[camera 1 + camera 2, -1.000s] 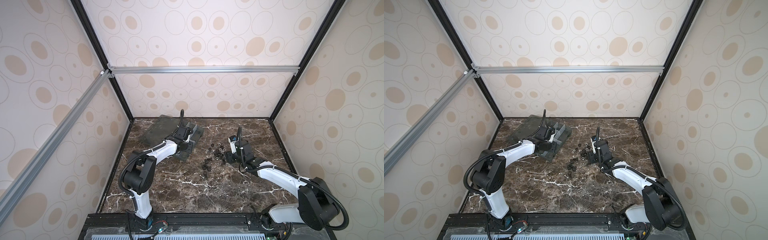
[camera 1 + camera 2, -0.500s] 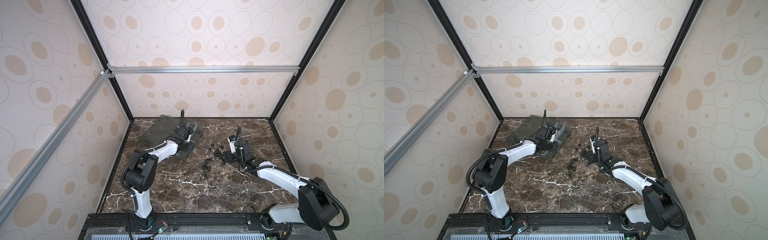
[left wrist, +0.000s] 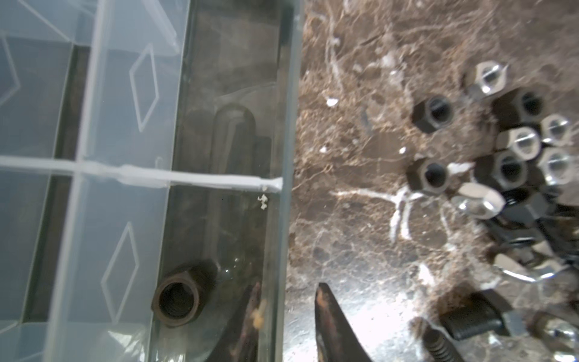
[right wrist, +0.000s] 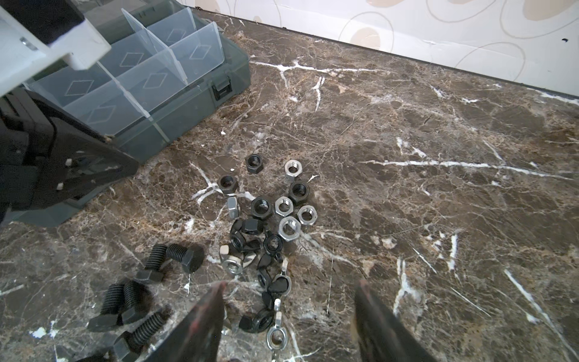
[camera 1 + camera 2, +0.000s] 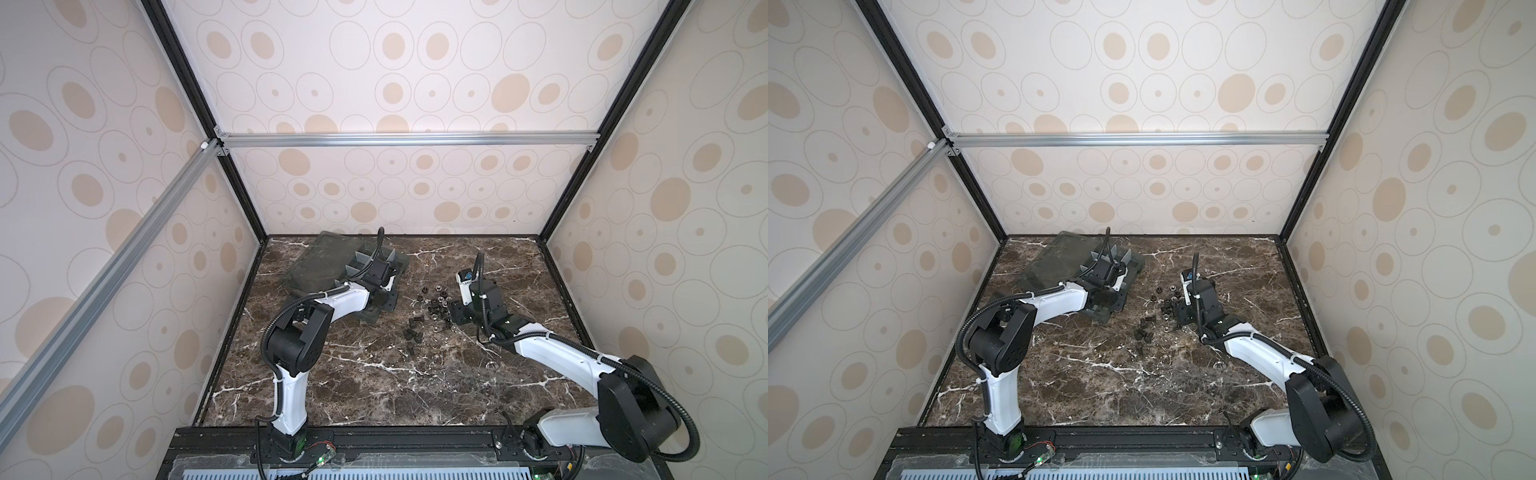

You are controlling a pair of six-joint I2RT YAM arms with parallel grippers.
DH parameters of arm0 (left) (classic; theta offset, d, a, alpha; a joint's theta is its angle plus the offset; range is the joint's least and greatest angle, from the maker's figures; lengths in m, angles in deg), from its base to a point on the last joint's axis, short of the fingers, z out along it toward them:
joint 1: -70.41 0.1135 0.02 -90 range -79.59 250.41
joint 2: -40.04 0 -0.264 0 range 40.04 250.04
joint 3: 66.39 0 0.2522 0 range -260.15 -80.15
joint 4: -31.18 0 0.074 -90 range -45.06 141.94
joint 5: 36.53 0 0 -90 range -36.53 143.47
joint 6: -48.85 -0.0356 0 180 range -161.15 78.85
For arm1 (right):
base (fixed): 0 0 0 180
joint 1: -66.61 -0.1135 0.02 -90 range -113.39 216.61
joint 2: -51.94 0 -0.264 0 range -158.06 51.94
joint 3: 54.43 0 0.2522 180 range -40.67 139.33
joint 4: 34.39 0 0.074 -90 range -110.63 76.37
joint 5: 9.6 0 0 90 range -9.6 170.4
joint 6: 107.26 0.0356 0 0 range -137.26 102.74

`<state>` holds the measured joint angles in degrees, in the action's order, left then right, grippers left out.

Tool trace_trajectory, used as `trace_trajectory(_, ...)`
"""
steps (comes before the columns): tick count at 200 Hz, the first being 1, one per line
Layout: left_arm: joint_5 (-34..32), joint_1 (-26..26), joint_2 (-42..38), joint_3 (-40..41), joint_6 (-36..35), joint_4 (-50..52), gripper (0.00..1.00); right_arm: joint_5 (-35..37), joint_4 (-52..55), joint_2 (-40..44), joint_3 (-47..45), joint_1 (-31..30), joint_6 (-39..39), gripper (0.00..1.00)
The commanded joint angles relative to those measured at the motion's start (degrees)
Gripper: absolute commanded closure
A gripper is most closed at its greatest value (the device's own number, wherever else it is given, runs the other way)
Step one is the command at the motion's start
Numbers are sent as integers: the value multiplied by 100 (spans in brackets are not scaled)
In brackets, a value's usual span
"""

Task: Sort the screws and nuts into containers
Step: Place the nut into the container, then move the container to the top-center of the table.

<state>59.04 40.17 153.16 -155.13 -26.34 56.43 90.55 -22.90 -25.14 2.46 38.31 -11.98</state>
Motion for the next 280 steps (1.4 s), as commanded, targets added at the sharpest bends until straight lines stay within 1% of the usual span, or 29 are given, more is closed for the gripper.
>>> trace_trajectory(1,113,-94,-1,-377,136,-33,69,157,-95,96,-95,-40,-64,32)
trace_trajectory(13,125,-92,72,-479,192,23,69,176,-99,82,-86,-43,-71,32)
trace_trajectory(34,341,-104,105,-458,298,-269,67,180,-146,114,-112,-37,-72,32)
trace_trajectory(53,496,-146,360,-752,312,-151,67,238,-217,142,-157,-43,-40,32)
trace_trajectory(66,563,-207,453,-812,321,-247,68,252,-207,156,-158,-41,-79,31)
trace_trajectory(84,542,-271,563,-966,325,-258,67,311,-189,156,-157,-40,-110,31)
trace_trajectory(105,442,-307,676,-1301,272,-3,67,340,-155,131,-110,-37,-175,31)
trace_trajectory(124,274,-307,508,-1399,217,86,67,340,-51,96,16,-38,-208,31)
trace_trajectory(140,130,-310,197,-1412,164,114,66,317,154,75,207,-41,-186,31)
trace_trajectory(162,39,-298,-227,-1475,138,132,60,289,334,81,387,-42,-120,31)
trace_trajectory(182,-19,-211,-239,-1766,170,552,58,254,294,25,412,-44,-29,31)
trace_trajectory(201,-115,-106,-247,-1683,211,744,59,194,425,-139,553,-42,110,31)
trace_trajectory(214,-278,-47,-237,-1627,198,927,62,94,615,-258,703,-40,164,31)
trace_trajectory(234,-282,0,-223,-1640,146,1141,63,75,747,-422,847,-44,258,31)
trace_trajectory(248,-192,-6,-244,-1735,70,1252,62,91,859,-502,941,-41,339,31)
trace_trajectory(264,284,-8,-304,-1806,-289,1138,58,100,978,-576,1073,-41,476,31)
trace_trajectory(270,371,-17,-253,-1898,-351,1172,56,92,1009,-611,1131,-40,517,31)
trace_trajectory(280,445,-17,-36,-2189,-458,1394,56,58,1108,-678,1229,-40,569,31)
